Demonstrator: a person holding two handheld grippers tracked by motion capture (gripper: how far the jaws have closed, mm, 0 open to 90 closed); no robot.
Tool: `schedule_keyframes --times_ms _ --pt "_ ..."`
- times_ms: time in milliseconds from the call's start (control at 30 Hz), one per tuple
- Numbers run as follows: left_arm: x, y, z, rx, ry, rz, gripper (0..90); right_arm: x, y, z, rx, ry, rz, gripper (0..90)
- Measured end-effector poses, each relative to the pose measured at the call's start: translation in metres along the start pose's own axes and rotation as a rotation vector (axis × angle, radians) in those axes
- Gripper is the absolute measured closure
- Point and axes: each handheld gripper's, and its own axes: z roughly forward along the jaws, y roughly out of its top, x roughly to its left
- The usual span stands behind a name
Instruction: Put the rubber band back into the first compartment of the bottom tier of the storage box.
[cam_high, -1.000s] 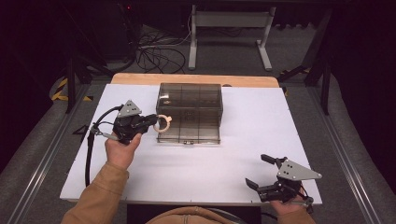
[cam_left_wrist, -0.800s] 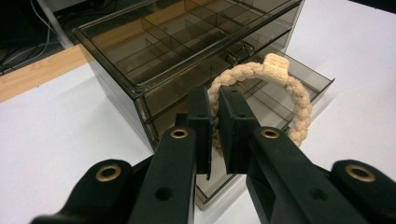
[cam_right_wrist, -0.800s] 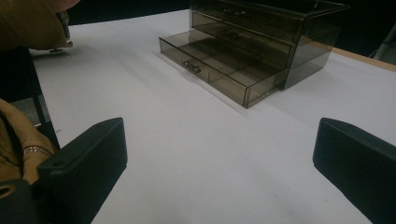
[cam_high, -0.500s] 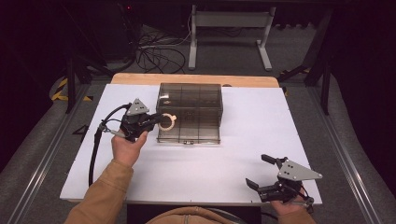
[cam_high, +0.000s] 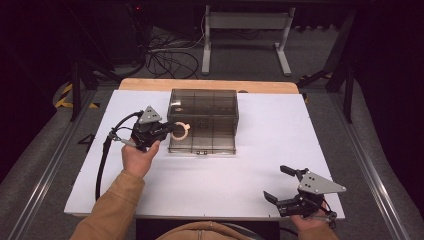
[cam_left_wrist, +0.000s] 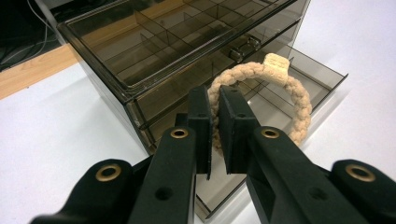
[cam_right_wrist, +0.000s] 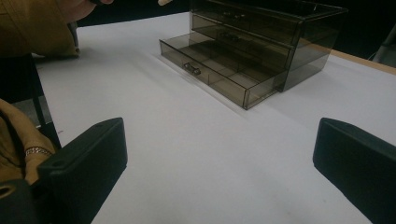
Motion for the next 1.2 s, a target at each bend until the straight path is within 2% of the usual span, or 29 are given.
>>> schedule_keyframes --times_ms 167,200,700,1200 --pt "-0.002 -0.003 -0.001 -0.015 0.006 0.055 83.2 0.000 0.000 0.000 0.000 0.000 0.000 3.5" --pt "-0.002 -0.003 -0.001 -0.018 0.007 0.056 83.2 0.000 0.000 0.000 -0.001 0.000 0.001 3.5" --pt "0.009 -0.016 0.012 0.008 -0.031 0.002 83.1 0.000 0.000 0.000 -0.001 0.001 0.004 3.5" --pt "0.010 -0.026 0.028 0.054 -0.027 -0.006 83.0 0.000 0.000 0.001 0.002 0.003 0.004 3.5"
